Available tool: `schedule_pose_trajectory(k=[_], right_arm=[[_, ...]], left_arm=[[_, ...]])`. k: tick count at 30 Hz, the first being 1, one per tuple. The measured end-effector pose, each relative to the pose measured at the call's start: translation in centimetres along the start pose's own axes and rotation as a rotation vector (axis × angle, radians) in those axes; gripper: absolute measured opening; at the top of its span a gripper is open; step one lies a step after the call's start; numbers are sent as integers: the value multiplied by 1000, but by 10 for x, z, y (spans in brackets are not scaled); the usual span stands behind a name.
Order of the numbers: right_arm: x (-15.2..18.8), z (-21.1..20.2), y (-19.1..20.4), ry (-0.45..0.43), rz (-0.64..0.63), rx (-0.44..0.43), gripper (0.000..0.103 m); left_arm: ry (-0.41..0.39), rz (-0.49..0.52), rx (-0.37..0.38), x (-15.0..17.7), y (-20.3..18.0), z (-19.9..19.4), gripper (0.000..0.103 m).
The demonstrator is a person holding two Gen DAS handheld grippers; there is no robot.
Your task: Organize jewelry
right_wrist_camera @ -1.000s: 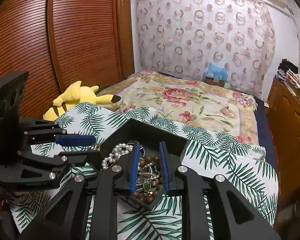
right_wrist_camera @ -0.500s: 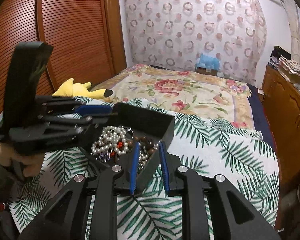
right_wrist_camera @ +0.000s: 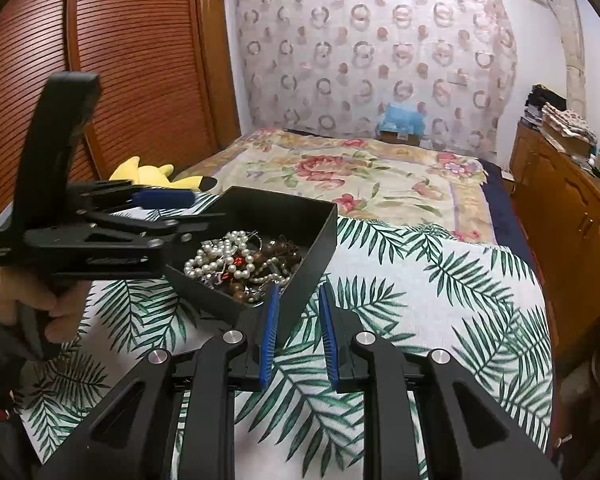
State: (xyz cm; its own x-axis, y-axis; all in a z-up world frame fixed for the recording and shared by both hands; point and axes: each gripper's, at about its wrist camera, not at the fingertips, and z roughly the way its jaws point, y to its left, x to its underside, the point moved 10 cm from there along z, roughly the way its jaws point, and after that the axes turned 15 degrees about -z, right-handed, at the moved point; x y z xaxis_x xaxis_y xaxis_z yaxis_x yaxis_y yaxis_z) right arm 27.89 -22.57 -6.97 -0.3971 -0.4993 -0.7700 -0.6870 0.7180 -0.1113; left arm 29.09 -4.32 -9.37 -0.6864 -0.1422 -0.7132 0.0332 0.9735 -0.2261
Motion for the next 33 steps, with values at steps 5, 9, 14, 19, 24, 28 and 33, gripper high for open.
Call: schedule_pose_trajectory(k=[5,9,14,19,24,28,33], right_arm=[[1,-14,14,-22,30,23,35],[-1,-27,25,-42,40,47,47],[-4,-46,35,-76,58,72,64],[-6,-65,42,-100,60,114,77],[-4,-86,46,-131,78,175,99],[-2,-97,46,-146,88,207,100],[-4,-109,48,-168,91,226,100]], left_arm=[[-30,-40,-34,13,13,-30,90],[-59,-66,-59,21,23,-54,91],[-94,-80,-80,31,32,-82,95],[-130,-88,-99,39,36,-108,95],[-167,-87,-104,44,36,-129,95],[-189,-84,-115,49,35,-144,95],[-206,-96,-125,55,39,-158,95]])
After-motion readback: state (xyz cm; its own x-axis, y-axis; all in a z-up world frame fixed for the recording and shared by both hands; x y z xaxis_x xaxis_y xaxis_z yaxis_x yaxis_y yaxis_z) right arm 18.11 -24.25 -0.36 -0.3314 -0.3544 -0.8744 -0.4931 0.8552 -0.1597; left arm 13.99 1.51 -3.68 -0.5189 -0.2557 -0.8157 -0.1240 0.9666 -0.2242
